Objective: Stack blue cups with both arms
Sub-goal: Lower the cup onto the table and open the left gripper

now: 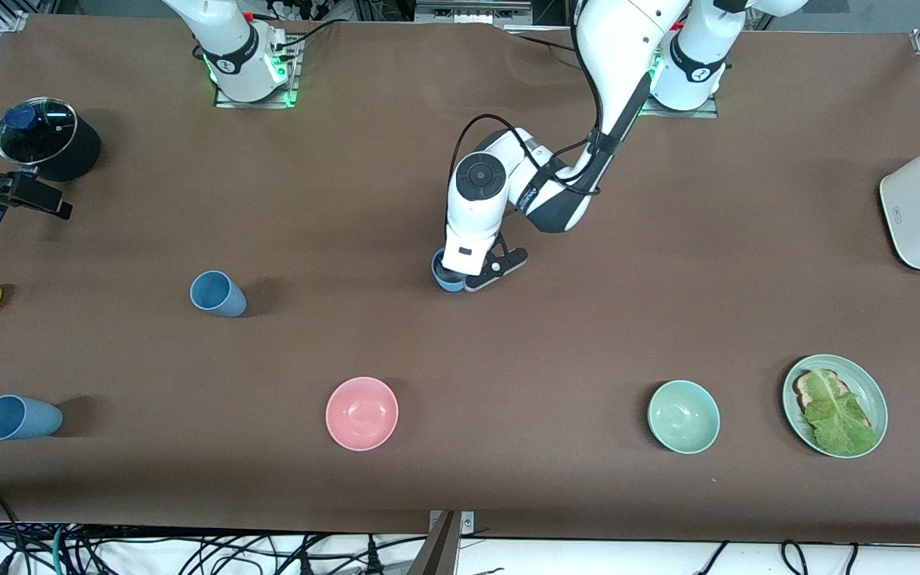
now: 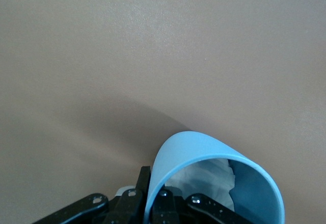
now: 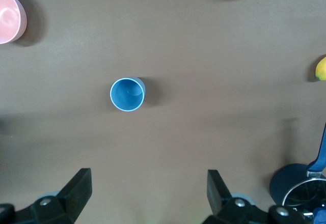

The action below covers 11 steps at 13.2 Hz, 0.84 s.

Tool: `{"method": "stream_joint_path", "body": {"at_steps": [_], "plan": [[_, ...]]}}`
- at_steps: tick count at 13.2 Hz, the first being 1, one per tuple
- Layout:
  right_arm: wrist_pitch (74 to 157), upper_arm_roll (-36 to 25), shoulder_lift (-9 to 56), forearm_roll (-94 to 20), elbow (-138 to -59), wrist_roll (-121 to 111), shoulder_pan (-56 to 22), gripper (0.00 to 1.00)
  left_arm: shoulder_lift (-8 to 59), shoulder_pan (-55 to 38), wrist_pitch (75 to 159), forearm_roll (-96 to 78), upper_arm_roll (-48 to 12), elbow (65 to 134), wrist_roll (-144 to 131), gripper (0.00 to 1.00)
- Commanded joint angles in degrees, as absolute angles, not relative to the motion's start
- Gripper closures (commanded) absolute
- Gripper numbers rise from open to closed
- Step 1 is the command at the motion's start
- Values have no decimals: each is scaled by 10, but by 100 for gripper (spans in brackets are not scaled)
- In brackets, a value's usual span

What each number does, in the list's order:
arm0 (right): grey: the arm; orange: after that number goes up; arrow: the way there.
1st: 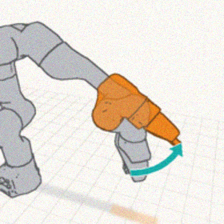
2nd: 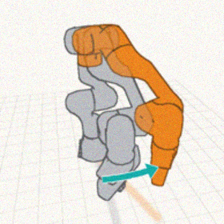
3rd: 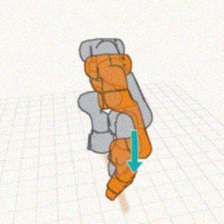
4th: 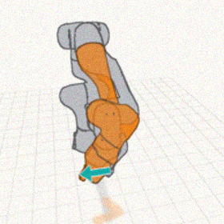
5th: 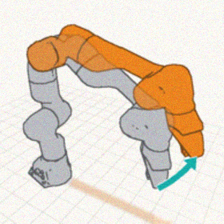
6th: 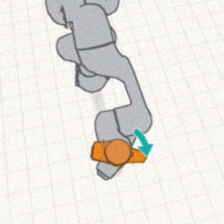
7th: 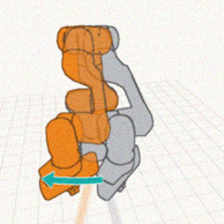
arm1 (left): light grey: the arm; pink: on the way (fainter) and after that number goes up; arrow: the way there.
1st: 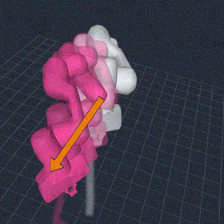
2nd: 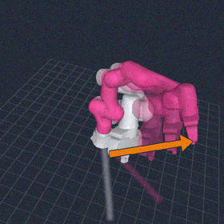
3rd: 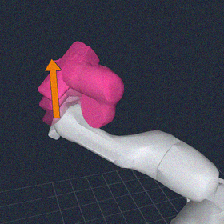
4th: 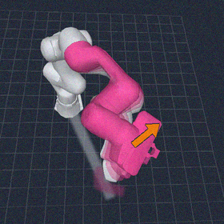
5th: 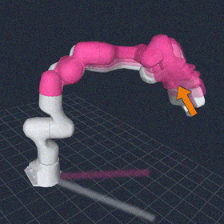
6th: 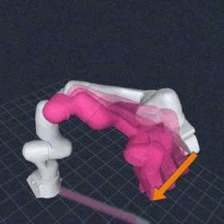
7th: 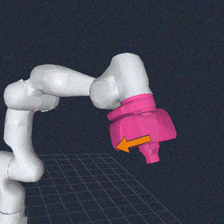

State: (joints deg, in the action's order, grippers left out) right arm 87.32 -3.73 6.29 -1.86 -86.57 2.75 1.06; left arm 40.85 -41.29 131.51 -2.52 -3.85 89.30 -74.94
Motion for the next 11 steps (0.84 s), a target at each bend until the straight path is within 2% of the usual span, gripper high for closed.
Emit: {"method": "stream_joint_path", "body": {"at_steps": [1, 3, 4, 7, 11], "plan": [[867, -37, 60, -11, -867, 29, 9, 0, 419, -414, 1311, -34, -35, 868, -744, 98], [868, -37, 60, -11, -867, 29, 9, 0, 418, -413, 1311, -34, -35, 868, -745, 74], [868, -37, 60, -12, -867, 29, 9, 0, 417, -413, 1311, -34, -35, 868, -748, 57], [870, -37, 61, -11, -867, 28, 9, 0, 410, -410, 1310, -33, -35, 868, -751, 36], [870, -37, 62, -11, -867, 28, 8, 0, 380, -403, 1283, -33, -35, 868, -750, 19]]}}
